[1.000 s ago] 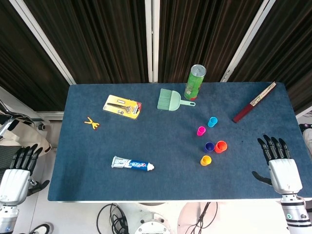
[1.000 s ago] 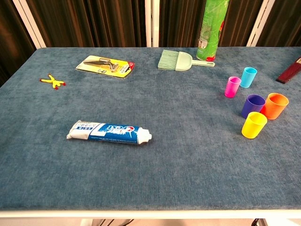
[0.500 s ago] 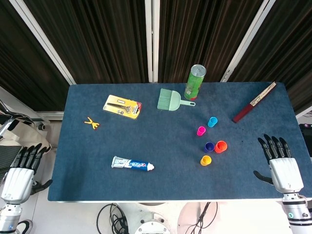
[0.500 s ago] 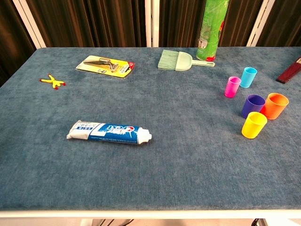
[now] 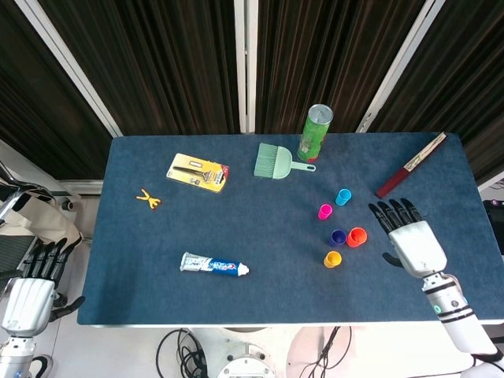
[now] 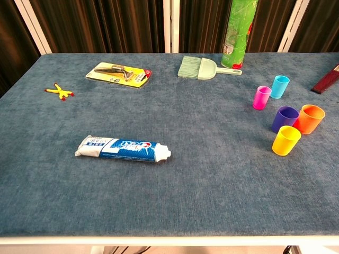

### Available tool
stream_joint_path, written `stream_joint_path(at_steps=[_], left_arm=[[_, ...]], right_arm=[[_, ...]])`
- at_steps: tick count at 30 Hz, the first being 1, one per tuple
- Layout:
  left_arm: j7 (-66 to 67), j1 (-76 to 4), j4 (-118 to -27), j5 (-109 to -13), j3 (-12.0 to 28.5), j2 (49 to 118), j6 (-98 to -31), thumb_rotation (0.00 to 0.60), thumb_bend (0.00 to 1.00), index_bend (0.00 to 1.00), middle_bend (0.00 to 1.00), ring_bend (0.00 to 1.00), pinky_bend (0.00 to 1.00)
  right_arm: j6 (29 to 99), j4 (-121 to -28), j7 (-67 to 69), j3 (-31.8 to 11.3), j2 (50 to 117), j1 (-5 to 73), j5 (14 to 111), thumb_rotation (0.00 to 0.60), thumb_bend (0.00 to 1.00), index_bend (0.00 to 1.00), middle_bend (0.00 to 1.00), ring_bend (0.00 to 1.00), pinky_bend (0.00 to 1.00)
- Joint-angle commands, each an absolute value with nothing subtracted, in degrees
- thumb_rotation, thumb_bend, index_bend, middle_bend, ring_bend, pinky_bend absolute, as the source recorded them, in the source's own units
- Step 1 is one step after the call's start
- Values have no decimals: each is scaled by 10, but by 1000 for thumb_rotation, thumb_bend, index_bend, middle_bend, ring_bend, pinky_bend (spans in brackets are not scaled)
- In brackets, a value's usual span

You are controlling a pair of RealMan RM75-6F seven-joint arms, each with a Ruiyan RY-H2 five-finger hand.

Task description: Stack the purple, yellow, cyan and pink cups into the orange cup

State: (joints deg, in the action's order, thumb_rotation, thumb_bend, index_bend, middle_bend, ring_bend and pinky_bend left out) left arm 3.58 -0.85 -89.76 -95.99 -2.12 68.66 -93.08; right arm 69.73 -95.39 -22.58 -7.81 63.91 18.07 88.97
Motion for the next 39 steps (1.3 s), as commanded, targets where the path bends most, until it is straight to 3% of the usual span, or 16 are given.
stream_joint_path(at_steps=[1, 4, 10, 21, 39], left_arm=[[42, -5, -903, -959, -22, 683, -933, 600, 22, 31, 0, 0, 0], [43, -2, -907, -957, -24, 682, -935, 600, 22, 32, 0, 0, 0], [47, 2, -908, -960, -26, 684, -936, 600, 22, 31, 0, 0, 0], [32, 0, -896, -948, -21, 687, -926, 600, 21, 32, 0, 0, 0], [9, 1, -877, -942, -19, 691, -925, 600, 22, 32, 0, 0, 0]], right_arm=[[637, -980, -258, -91, 654, 225, 853, 600, 26, 36, 211, 694, 877], [600, -973, -304, -86, 664, 249, 837, 600, 26, 75, 237, 768, 931], [553, -958, -360, -83, 692, 284, 791, 600, 27, 192, 306, 816, 932], [526, -911, -402, -71, 756, 320, 731, 600, 36, 218, 333, 825, 934], [532, -857, -411, -53, 804, 345, 698, 600, 82, 318, 382, 829, 936]])
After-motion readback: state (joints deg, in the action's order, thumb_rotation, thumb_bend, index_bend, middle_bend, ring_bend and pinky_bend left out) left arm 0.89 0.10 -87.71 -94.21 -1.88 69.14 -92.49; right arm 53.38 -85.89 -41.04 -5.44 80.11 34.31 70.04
